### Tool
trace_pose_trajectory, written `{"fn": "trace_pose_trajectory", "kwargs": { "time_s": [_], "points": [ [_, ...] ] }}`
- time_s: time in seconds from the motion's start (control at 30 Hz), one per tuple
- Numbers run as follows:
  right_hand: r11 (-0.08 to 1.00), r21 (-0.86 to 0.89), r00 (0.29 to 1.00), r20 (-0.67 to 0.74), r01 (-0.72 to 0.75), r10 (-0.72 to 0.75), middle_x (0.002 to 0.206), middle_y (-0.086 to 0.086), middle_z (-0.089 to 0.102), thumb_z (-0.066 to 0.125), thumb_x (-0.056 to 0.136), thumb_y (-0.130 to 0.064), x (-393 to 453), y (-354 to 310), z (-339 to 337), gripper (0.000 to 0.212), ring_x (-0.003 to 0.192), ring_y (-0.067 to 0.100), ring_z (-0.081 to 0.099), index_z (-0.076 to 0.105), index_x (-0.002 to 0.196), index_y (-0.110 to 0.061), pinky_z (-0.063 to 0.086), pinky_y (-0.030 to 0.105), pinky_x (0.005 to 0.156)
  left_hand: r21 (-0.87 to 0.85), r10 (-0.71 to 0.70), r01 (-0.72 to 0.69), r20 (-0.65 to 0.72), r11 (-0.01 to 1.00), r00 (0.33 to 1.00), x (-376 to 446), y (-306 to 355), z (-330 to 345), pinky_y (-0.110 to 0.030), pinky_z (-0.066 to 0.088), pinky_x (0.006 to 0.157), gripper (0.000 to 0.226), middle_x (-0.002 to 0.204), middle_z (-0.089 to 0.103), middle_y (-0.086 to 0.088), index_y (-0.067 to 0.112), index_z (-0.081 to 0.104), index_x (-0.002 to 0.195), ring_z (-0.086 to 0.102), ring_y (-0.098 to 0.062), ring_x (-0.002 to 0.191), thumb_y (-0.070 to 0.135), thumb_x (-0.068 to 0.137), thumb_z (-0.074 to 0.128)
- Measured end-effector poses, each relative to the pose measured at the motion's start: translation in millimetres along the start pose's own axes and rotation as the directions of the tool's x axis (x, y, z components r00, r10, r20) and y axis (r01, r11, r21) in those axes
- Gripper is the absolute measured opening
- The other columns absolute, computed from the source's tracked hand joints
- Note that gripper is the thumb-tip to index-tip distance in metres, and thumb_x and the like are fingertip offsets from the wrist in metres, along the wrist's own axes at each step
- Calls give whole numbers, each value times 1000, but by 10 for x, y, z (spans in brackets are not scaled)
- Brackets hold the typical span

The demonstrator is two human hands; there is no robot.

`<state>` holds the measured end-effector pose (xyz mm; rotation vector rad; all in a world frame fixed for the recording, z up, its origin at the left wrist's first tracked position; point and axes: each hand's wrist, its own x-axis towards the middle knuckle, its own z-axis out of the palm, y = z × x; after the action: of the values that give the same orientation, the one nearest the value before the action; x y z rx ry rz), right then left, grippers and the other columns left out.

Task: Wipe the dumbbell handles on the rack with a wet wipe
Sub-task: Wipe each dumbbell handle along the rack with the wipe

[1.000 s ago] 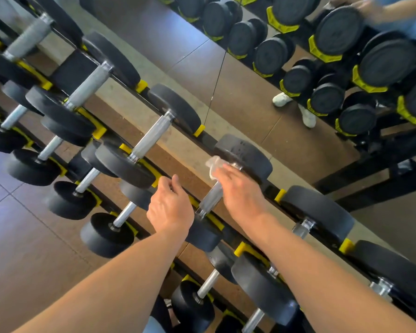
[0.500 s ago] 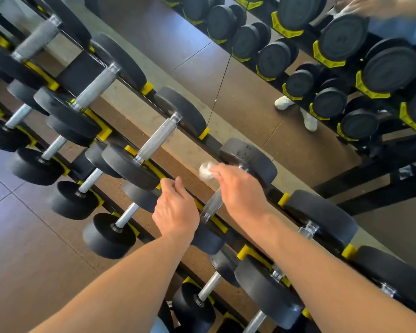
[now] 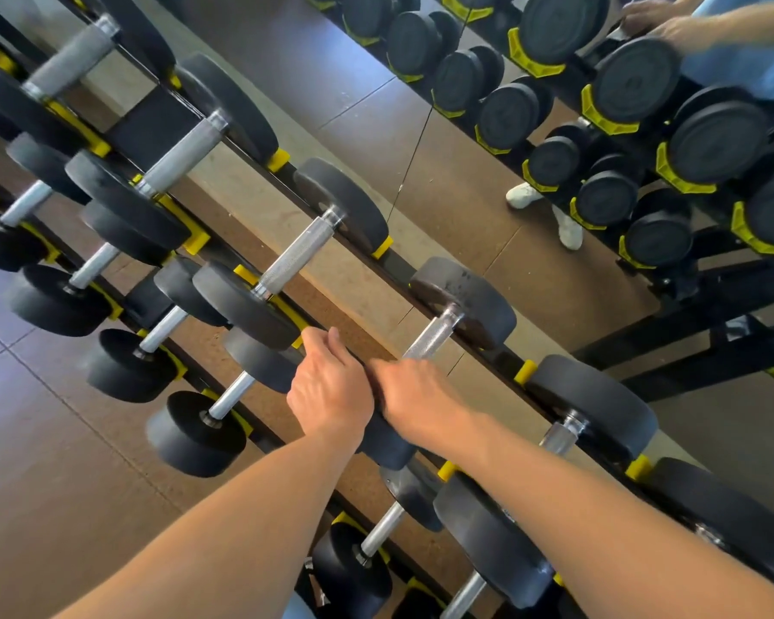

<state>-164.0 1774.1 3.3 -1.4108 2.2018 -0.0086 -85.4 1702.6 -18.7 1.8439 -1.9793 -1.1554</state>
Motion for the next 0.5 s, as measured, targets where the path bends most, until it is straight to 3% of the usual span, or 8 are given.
{"fn": "trace_pose_trajectory", "kwargs": {
  "time_s": [0.1,0.13,0.17,0.23,0.3,0.33,0.4,0.5],
  "points": [
    [884,455,985,-72,-107,156,93,-8,71,45,105,-30,-139,25,26,16,86,13,67,60,106,-27,56,33,71,3,9,-9,9,1000,1000,7,-8,2,-33,33,61,25,68,51,10,23,38,100,45,-5,56,41,108,23],
    [856,509,965,-170,-87,199,94,-10,71,47,105,-29,-165,45,-7,16,87,8,67,62,111,-27,57,29,71,5,17,-17,8,1000,1000,7,-14,7,-33,32,58,25,69,51,10,23,38,101,45,-6,56,41,108,23],
    [895,445,919,-343,-24,196,96,-9,72,51,104,-26,-165,112,-45,16,88,8,68,64,114,-24,58,28,71,8,23,-23,7,1000,1000,10,-18,11,-32,32,57,24,70,52,9,23,38,102,46,-6,56,41,108,23],
    [995,93,798,-603,46,20,108,2,73,67,94,-13,-68,351,-66,24,101,16,70,66,118,-14,60,30,82,16,23,-23,16,1000,1000,11,-23,17,-32,33,59,24,70,52,11,23,39,104,47,-7,57,41,108,23],
    [973,-216,856,-483,86,-183,132,9,65,74,86,-9,36,599,-36,45,123,21,61,62,129,-7,53,32,100,27,15,-16,33,1000,999,7,-21,13,-32,34,62,25,70,51,11,22,40,106,47,-8,58,41,108,23],
    [957,-270,882,-418,108,-218,139,11,59,72,86,-8,58,688,7,50,130,21,56,58,134,-6,50,33,105,35,15,-17,38,999,999,8,-21,15,-33,35,62,26,70,51,11,22,40,107,47,-8,58,41,108,23],
    [969,-232,880,-439,85,-182,139,13,59,70,83,-5,30,807,108,51,130,24,56,60,133,-5,49,36,104,58,21,-24,52,998,998,17,-10,19,-34,37,62,27,71,52,10,22,41,107,49,-8,59,41,107,22],
    [999,-19,788,-616,-39,19,130,11,66,73,86,-8,-120,715,319,45,123,22,62,63,130,-7,48,30,99,96,45,-51,70,994,997,42,-17,29,-33,37,58,27,71,53,9,22,42,109,51,-9,59,41,107,23]
  ]
}}
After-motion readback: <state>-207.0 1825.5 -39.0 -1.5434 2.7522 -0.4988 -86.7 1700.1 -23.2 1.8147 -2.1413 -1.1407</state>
